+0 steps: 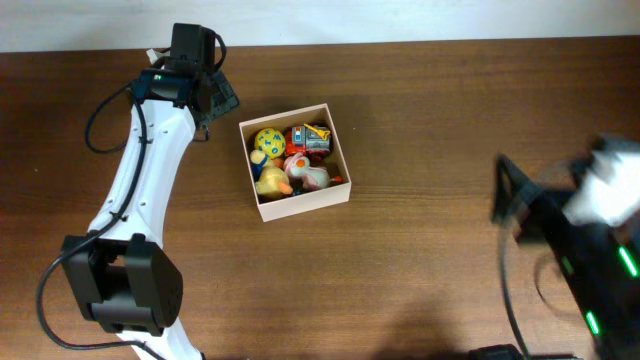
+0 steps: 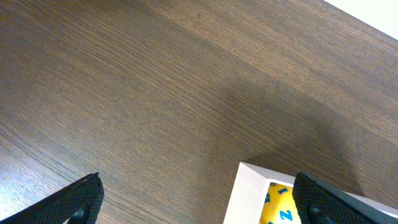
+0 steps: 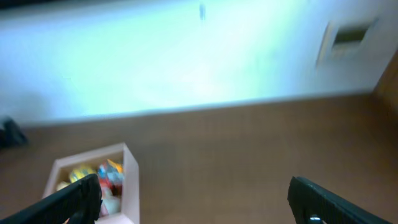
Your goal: Pack container
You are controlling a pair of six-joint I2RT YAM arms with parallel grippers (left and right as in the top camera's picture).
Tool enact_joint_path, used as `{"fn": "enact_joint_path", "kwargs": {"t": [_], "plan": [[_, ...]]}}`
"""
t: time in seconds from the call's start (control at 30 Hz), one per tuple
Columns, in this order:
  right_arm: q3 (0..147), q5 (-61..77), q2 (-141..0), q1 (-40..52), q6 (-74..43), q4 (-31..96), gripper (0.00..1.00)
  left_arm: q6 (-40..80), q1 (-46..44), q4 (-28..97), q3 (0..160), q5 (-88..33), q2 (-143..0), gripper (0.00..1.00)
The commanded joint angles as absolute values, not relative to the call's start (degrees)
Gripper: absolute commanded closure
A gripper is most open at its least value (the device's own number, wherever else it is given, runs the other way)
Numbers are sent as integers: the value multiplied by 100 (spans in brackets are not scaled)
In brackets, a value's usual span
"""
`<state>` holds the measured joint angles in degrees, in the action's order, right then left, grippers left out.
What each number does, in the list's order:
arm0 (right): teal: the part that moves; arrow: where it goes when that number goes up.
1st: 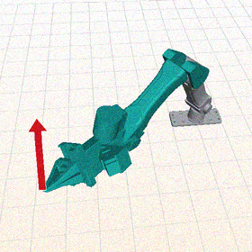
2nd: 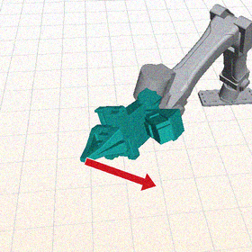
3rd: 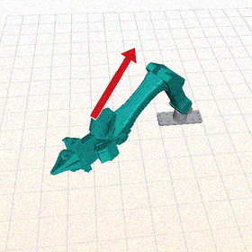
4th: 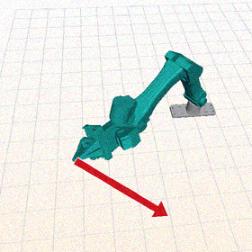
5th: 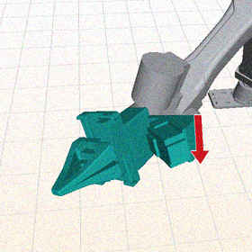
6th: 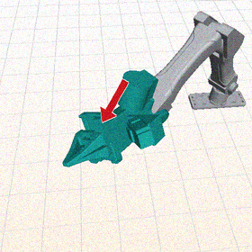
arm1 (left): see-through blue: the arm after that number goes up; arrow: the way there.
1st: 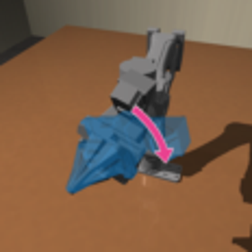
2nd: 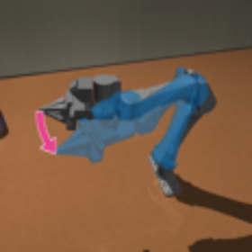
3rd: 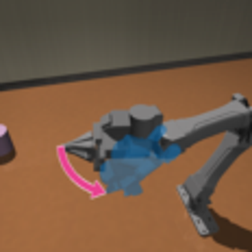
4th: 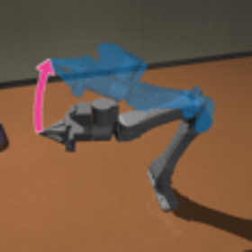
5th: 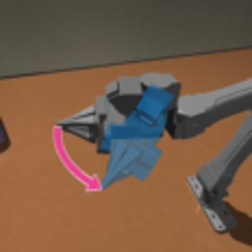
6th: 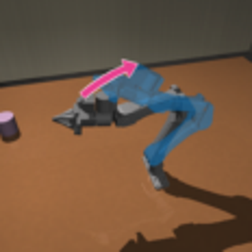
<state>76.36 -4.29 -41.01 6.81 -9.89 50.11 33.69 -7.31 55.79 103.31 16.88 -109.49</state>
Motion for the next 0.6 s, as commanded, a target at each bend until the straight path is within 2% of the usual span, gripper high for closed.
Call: {"fn": "enact_joint_path", "kwargs": {"t": [0.0, 0.17, 0.33, 0.57], "plan": [[7491, -473, -3183, 711, -996, 5033, 1, 3430, -707, 5581, 10398, 1669, -10862, 1], [6777, -473, -1846, 709, -996, 5028, 1, 3430, -707, 5581, 10398, 1667, -10862, 1], [5457, -471, -906, 580, -998, 4797, 1, 3430, -707, 5581, 10398, 1667, -10862, 1], [3273, -325, -585, 292, -998, 2714, 1, 3430, -707, 5581, 10398, 1667, -10862, 1]]}}
